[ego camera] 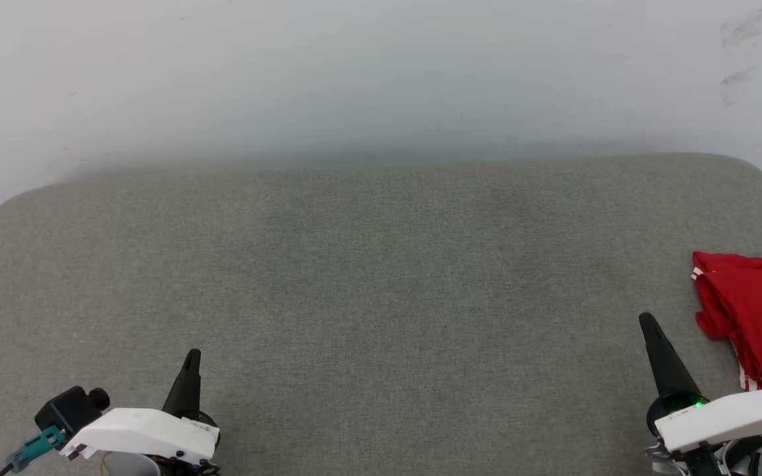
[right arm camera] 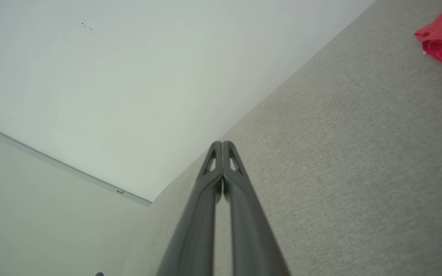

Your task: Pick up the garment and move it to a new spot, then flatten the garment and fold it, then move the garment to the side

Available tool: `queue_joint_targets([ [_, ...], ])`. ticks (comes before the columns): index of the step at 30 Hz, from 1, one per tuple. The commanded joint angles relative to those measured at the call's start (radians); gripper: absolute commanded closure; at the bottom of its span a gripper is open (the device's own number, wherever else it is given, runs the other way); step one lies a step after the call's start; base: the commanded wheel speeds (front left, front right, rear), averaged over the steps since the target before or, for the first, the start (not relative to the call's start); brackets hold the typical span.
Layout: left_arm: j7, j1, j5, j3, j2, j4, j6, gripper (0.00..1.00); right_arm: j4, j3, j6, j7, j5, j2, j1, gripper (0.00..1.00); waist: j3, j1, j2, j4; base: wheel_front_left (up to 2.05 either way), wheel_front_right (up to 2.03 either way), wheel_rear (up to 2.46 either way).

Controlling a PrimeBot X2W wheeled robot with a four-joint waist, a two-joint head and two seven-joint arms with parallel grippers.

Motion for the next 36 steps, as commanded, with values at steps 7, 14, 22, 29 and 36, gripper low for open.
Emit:
queue_joint_targets([
  [7,0.024,-0.032,-0.079,0.038,-0.017,0.001,-0.03,1.0,0.016,-0.007,0.0,0.006,0.105,-0.007,-0.036,1.0,0.002,-0.0001,0.0,0.004,0.0,0.0,0.0],
  [14,0.043,-0.04,-0.14,0.063,-0.034,0.009,-0.049,1.0,0.036,-0.013,0.0,0.008,0.184,-0.007,-0.047,1.0,0.003,-0.0001,0.0,0.008,0.0,0.0,0.0],
  [22,0.064,-0.048,-0.204,0.09,-0.054,0.017,-0.07,1.0,0.057,-0.018,0.0,0.011,0.267,-0.007,-0.057,1.0,0.005,-0.0001,0.0,0.013,0.0,0.0,0.0],
  [29,0.08,-0.056,-0.248,0.108,-0.068,0.023,-0.084,1.0,0.071,-0.022,0.0,0.012,0.326,-0.006,-0.066,1.0,0.007,-0.0001,0.0,0.017,0.0,0.0,0.0],
  [36,0.096,-0.059,-0.298,0.129,-0.083,0.03,-0.101,1.0,0.087,-0.027,0.0,0.014,0.391,-0.005,-0.074,1.0,0.008,-0.0001,0.0,0.021,0.0,0.0,0.0],
])
